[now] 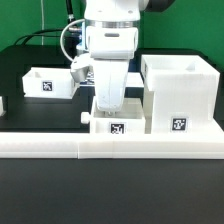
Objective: Assemble drawer
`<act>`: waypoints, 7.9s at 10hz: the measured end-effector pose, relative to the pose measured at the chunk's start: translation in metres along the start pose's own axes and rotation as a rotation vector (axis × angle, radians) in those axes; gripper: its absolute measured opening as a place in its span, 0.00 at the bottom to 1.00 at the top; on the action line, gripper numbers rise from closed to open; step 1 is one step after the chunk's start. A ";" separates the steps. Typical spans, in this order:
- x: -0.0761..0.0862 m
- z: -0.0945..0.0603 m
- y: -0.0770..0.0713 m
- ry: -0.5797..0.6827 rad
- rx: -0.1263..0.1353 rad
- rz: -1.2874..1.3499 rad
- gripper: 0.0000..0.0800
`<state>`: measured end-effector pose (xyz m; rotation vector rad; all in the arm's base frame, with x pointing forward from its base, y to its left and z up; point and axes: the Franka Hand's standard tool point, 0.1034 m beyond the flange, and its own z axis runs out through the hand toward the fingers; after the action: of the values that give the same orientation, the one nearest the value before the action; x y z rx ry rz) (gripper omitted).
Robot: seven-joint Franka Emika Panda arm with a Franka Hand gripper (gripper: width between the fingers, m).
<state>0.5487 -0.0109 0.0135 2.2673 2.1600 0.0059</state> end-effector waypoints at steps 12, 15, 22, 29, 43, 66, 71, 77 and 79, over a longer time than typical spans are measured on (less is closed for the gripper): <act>0.006 0.002 -0.004 -0.006 0.015 -0.025 0.05; 0.009 0.003 -0.005 -0.006 0.017 -0.034 0.05; 0.010 0.004 -0.005 -0.007 0.012 -0.064 0.05; 0.019 0.005 -0.003 -0.004 0.000 0.050 0.05; -0.038 -0.047 0.005 -0.031 0.060 -0.022 0.81; -0.021 -0.018 0.045 0.136 0.097 -0.140 0.81; -0.005 -0.014 0.042 0.133 0.107 -0.113 0.81; -0.034 -0.010 0.026 0.136 0.119 -0.141 0.81; -0.035 -0.006 0.015 0.138 0.137 -0.130 0.81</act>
Offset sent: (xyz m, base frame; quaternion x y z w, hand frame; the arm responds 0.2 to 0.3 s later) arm 0.0000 0.0000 0.0000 0.0000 0.0000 0.0000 1.0000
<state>0.5619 -0.0462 0.0201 2.2528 2.4456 0.0145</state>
